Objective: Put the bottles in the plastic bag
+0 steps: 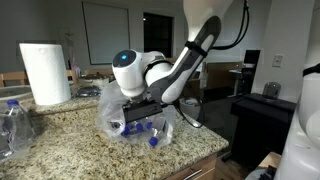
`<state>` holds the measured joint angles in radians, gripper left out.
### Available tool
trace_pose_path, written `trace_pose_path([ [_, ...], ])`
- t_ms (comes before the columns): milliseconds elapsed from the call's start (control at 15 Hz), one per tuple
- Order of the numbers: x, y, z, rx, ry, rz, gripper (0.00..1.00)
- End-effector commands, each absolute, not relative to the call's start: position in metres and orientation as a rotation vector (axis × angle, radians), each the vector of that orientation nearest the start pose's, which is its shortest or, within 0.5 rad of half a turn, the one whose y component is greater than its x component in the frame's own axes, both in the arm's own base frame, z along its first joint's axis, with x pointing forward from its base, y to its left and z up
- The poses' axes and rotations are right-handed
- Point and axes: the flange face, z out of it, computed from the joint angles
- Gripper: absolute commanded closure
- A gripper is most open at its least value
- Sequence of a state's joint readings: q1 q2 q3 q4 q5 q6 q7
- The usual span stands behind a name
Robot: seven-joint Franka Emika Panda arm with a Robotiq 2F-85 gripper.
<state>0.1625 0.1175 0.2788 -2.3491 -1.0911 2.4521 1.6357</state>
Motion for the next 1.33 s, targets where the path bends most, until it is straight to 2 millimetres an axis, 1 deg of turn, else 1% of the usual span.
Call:
trace_pose_path([
  [0,0.457,0.205,0.288,-3.306,0.535,-0.647,0.0],
  [133,0.453,0.203,0.288,-3.311,0.539,-0.466,0.0],
  [267,0.451,0.205,0.289,-3.291,0.528,-0.287,0.0],
  [467,0.446,0.213,0.315,-3.252,0.505,-0.078,0.0],
  [600,0.438,0.215,0.342,-3.223,0.484,0.039,0.0],
  [667,0.431,0.214,0.361,-3.202,0.483,0.079,0.0],
  [733,0.423,0.211,0.386,-3.158,0.479,0.111,0.0],
  [867,0.412,0.199,0.42,-3.144,0.492,0.155,0.0],
  [1067,0.401,0.172,0.469,-3.148,0.573,0.126,0.0],
  [1200,0.399,0.157,0.493,-3.145,0.64,0.068,0.0],
  [1267,0.401,0.149,0.502,-3.139,0.696,0.0,0.0],
])
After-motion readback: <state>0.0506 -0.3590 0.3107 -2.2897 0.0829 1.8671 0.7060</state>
